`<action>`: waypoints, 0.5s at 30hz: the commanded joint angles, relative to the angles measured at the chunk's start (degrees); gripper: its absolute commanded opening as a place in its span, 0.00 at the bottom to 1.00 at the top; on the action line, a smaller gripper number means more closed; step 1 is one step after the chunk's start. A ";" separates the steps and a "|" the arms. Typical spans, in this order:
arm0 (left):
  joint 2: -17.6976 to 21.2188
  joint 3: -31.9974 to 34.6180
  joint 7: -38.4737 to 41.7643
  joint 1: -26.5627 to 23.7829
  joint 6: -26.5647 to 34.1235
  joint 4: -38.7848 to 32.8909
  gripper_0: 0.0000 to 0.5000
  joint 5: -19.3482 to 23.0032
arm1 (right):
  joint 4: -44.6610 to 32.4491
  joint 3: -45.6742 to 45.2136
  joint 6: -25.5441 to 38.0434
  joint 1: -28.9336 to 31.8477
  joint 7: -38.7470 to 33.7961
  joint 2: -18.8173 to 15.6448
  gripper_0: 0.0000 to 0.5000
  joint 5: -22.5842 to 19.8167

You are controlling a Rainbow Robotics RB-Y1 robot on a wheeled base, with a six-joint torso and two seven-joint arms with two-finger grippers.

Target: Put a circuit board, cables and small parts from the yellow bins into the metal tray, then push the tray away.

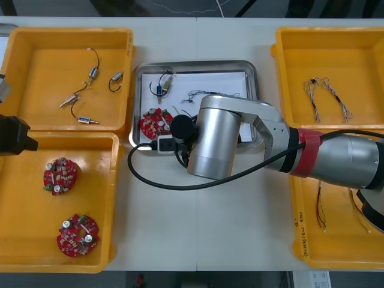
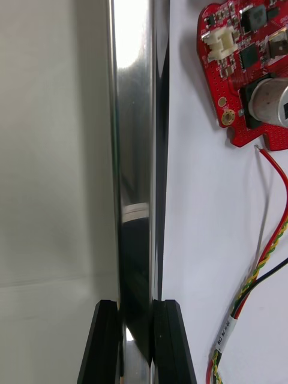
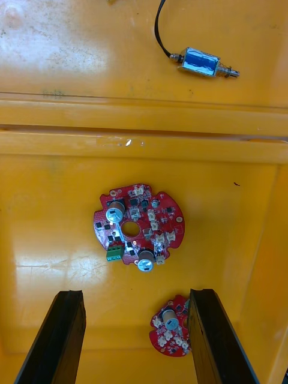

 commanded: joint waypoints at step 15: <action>2.84 1.75 -3.52 1.08 -0.49 -1.81 1.00 -0.06 | 10.09 -0.54 -3.93 -9.10 3.52 0.26 0.00 -3.77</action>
